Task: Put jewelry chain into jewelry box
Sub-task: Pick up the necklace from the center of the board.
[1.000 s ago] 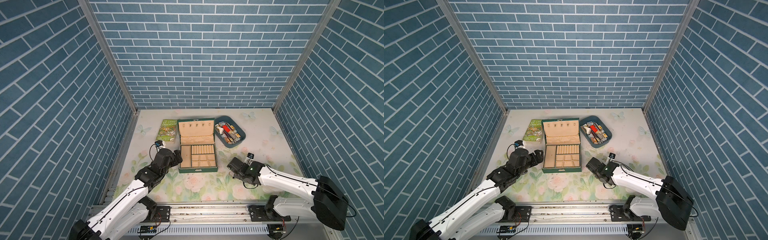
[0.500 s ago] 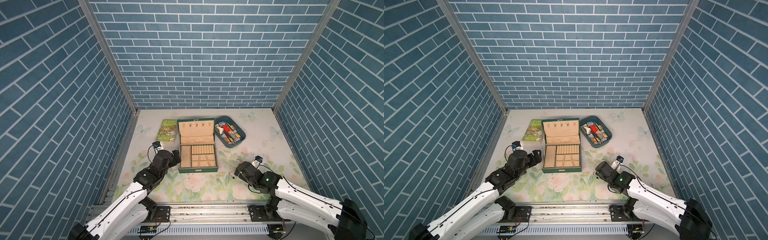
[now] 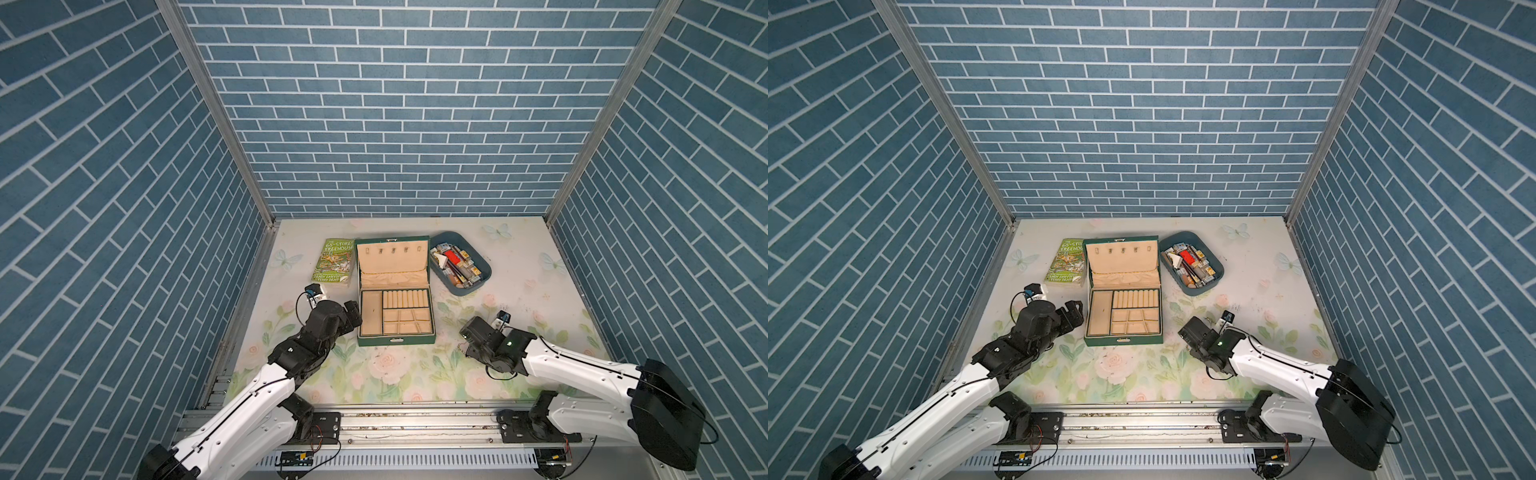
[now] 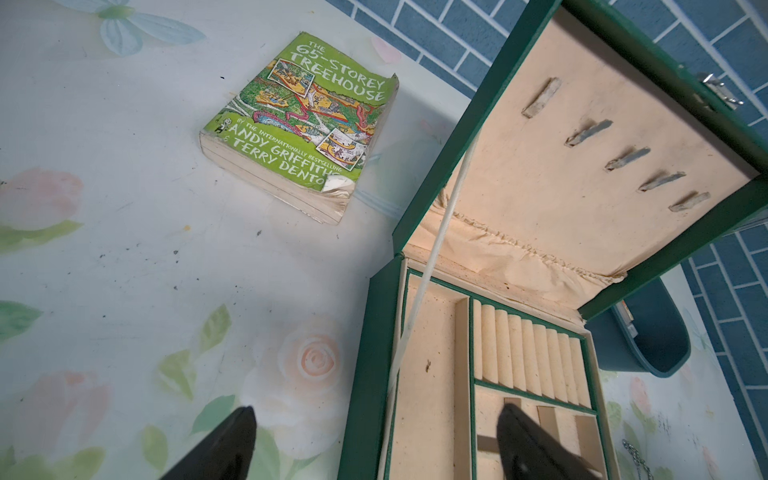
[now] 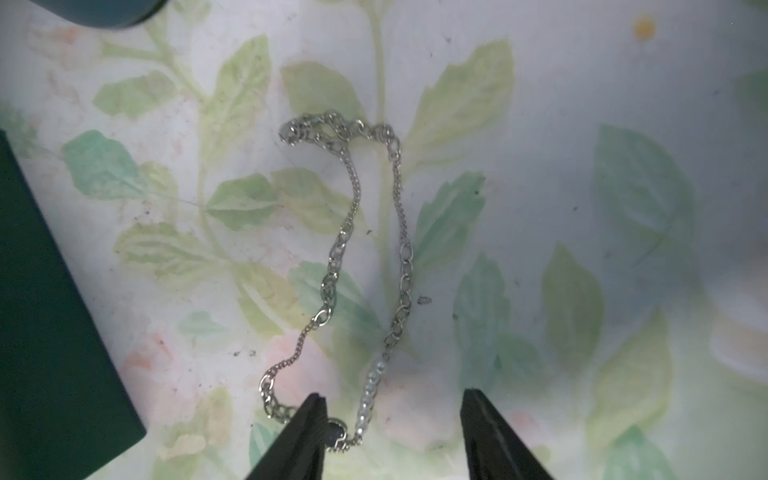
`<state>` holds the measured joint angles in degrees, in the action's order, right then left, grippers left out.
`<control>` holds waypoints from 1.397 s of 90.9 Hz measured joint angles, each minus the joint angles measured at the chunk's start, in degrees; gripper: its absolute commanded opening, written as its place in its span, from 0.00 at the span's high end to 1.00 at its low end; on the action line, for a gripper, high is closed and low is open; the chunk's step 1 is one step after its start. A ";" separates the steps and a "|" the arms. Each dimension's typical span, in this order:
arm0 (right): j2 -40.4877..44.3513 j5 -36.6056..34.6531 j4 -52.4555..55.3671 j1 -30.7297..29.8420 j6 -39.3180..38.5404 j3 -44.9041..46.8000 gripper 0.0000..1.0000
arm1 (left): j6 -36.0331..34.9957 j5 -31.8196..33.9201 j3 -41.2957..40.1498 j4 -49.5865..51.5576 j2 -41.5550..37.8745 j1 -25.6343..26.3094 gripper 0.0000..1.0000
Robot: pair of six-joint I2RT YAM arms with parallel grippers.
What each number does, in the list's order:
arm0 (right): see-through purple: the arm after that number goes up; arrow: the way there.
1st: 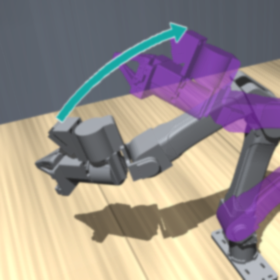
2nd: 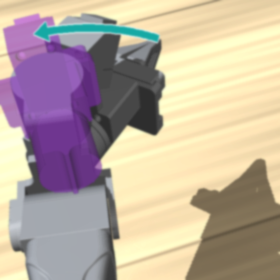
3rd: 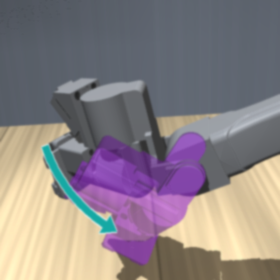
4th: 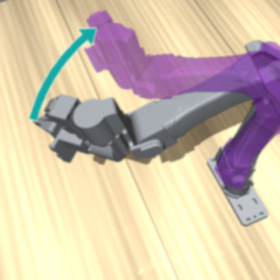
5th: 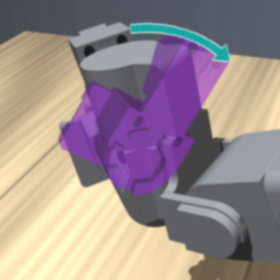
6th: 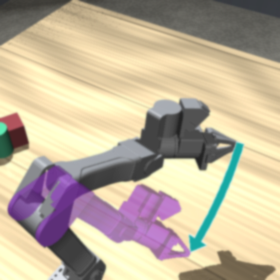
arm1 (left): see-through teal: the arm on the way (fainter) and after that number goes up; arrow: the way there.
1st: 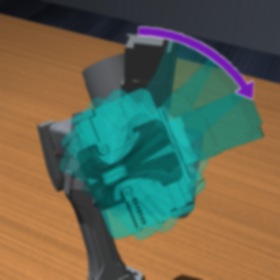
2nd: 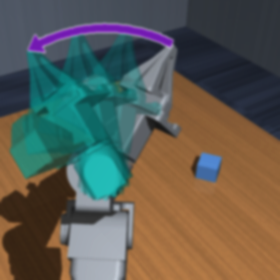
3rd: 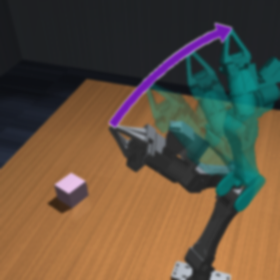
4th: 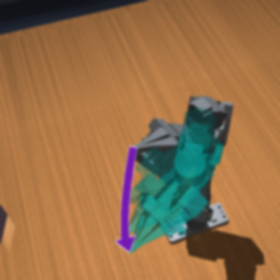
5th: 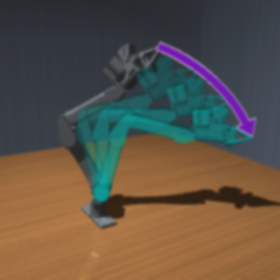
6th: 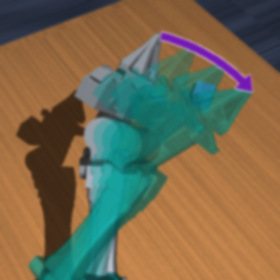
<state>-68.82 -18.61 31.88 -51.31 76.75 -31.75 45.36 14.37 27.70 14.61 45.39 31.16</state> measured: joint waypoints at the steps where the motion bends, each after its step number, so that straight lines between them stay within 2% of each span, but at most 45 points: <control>1: -0.35 0.13 0.07 0.00 -0.09 -0.11 0.55 | 0.02 -0.02 -0.04 0.00 0.00 0.00 0.06; 35: -6.64 0.92 -0.46 0.26 2.80 -3.32 0.57 | -0.15 -0.07 -0.44 -0.55 0.07 0.00 0.06; 52: -7.50 0.85 -0.70 0.26 3.80 -3.13 0.68 | -0.15 -0.09 -0.87 -1.31 0.55 0.00 0.06; 77: -8.57 -0.04 -0.94 0.26 4.02 -2.67 0.71 | -0.11 -0.31 -1.84 -2.14 1.22 0.00 0.06; 99: -9.66 -1.70 -1.11 0.39 3.50 -2.84 0.90 | 0.04 -0.26 -1.92 -2.19 1.18 0.00 0.06; 107: -9.20 -1.77 -1.70 0.66 3.30 -2.38 1.00 | 0.07 -0.26 -2.03 -2.10 1.05 0.00 0.06; 127: -7.58 -1.20 -2.54 1.25 3.32 -1.49 1.00 | 0.07 -0.24 -2.03 -2.03 0.39 0.00 0.06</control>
<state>-76.40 -19.81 29.34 -50.06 80.07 -33.23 45.43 14.13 25.67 12.58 45.78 31.16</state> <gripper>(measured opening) 0.086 0.941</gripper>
